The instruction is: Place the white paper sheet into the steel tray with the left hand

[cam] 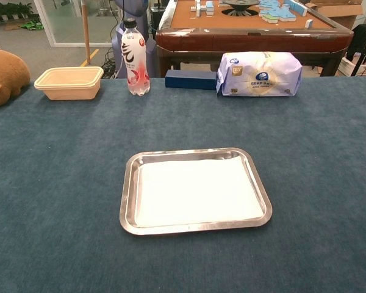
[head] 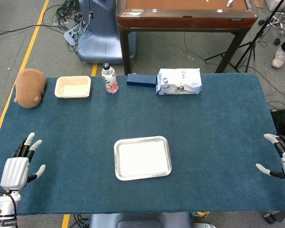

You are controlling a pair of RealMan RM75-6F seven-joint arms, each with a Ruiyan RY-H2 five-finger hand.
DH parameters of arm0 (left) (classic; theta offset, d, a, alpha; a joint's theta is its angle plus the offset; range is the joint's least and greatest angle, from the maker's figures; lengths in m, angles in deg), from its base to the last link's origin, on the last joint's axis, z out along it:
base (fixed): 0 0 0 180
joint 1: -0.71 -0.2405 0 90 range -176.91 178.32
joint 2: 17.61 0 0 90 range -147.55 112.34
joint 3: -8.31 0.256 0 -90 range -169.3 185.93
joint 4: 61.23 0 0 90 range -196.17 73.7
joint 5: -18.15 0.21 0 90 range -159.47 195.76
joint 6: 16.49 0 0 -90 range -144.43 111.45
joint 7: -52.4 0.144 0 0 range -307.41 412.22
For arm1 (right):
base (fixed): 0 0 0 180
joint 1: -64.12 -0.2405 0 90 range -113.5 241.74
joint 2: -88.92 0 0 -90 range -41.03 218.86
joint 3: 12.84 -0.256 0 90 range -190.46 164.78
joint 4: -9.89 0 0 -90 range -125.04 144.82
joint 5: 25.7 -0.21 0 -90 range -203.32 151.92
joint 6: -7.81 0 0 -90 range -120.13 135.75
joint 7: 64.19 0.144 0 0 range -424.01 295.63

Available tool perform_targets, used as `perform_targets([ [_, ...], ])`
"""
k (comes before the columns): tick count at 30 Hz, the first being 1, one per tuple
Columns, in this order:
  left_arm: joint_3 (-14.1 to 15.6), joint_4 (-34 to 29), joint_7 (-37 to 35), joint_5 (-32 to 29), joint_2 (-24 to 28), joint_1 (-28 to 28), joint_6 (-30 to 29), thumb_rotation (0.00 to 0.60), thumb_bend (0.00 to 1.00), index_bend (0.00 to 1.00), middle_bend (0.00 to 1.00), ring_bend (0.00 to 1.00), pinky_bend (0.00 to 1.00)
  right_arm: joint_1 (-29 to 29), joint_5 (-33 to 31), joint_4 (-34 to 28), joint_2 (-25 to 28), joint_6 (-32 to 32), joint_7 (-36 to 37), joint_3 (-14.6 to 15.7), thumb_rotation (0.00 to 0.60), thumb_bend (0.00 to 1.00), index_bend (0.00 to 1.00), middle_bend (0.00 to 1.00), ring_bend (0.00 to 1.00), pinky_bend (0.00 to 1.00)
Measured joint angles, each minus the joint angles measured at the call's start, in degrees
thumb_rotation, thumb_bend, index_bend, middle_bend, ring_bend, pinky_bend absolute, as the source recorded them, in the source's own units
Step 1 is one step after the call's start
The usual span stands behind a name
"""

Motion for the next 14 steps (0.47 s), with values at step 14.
perform_targets([
  [14, -2.6, 1.4, -3.4, -0.6, 0.3, -2.0, 1.4, 0.600, 0.25, 0.16, 0.01, 0.00, 0.21, -0.5, -0.6, 0.9, 0.1, 1.0, 1.3, 0.1, 0.600, 0.00, 0.19, 0.23, 0.13, 0.23],
])
